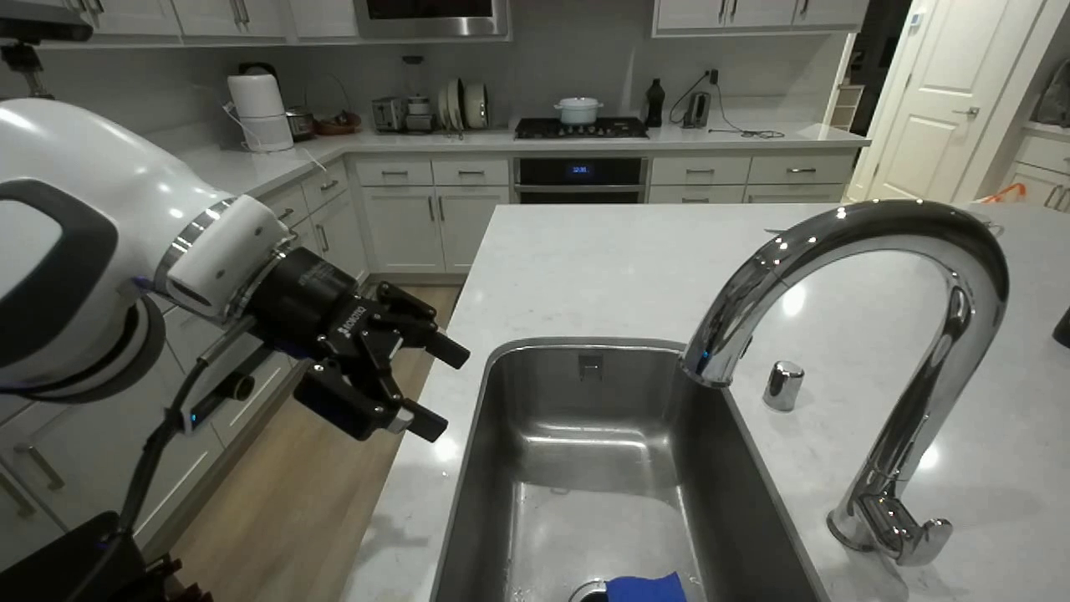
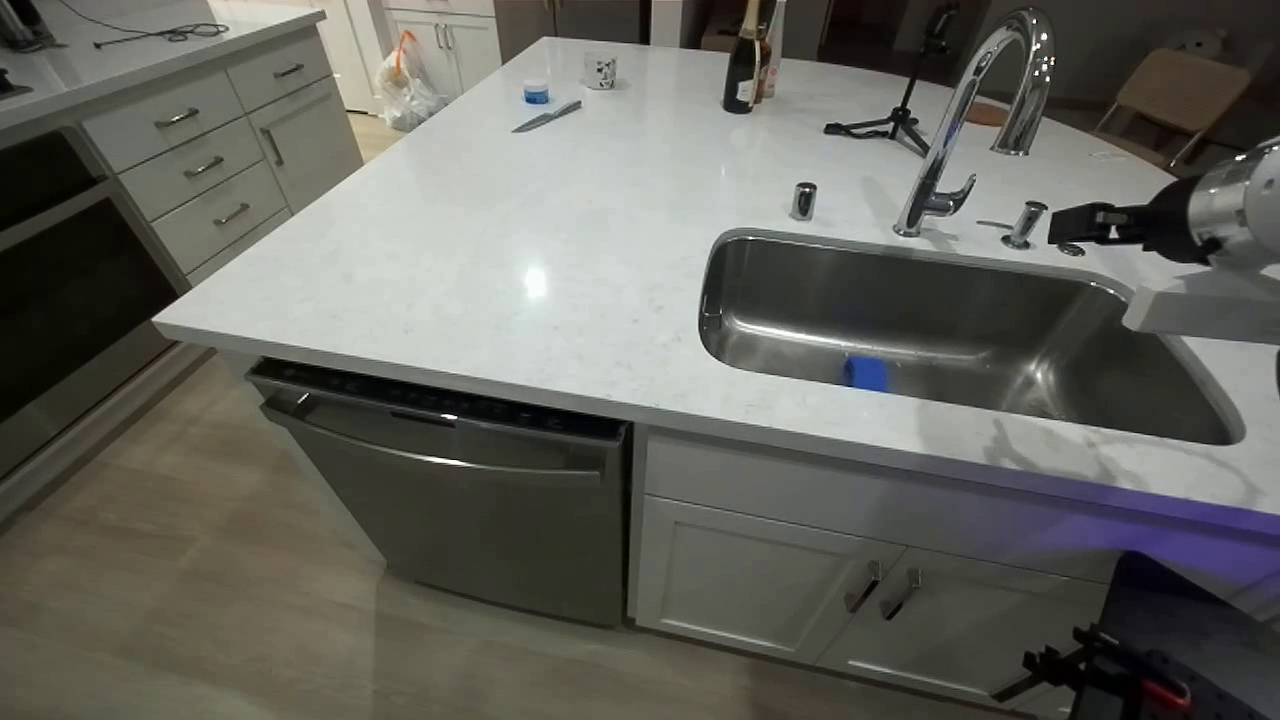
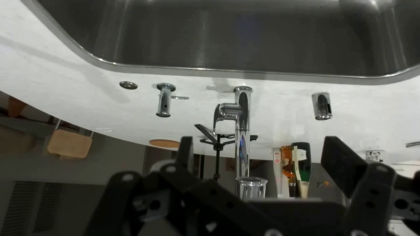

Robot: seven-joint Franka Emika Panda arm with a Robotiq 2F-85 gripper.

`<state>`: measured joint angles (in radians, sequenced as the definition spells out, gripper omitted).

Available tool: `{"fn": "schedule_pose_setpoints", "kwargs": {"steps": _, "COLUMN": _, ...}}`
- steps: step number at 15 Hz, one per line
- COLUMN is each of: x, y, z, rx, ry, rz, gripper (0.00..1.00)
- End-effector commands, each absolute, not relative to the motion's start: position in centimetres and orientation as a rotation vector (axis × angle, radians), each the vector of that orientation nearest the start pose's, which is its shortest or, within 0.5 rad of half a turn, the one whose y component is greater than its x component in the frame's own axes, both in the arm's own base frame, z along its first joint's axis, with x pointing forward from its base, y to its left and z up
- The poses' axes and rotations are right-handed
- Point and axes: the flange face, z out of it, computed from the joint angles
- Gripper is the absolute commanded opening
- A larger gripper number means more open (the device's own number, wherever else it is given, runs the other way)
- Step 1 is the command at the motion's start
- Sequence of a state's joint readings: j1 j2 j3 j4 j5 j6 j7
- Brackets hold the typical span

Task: Pull out the tap nozzle

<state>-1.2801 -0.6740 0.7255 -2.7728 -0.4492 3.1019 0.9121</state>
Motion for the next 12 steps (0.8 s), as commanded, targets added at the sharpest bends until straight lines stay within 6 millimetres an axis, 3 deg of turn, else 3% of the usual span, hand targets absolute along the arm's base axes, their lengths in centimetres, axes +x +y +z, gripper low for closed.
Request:
{"fn": "schedule_pose_setpoints", "kwargs": {"steps": 1, "x": 36.7, "y": -18.1, "z": 43.9, "rx": -2.955, "ry": 1.515, "rz": -1.636, "gripper": 1.0}}
{"fn": "schedule_pose_setpoints", "kwargs": {"steps": 8, "x": 38.6, "y": -20.5, "z": 44.5, "rx": -2.906, "ry": 1.48, "rz": -1.857, "gripper": 1.0}}
{"fn": "schedule_pose_setpoints", "kwargs": {"steps": 12, "x": 40.7, "y": -21.7, "z": 44.9, "rx": -2.847, "ry": 1.552, "rz": -1.914, "gripper": 1.0}}
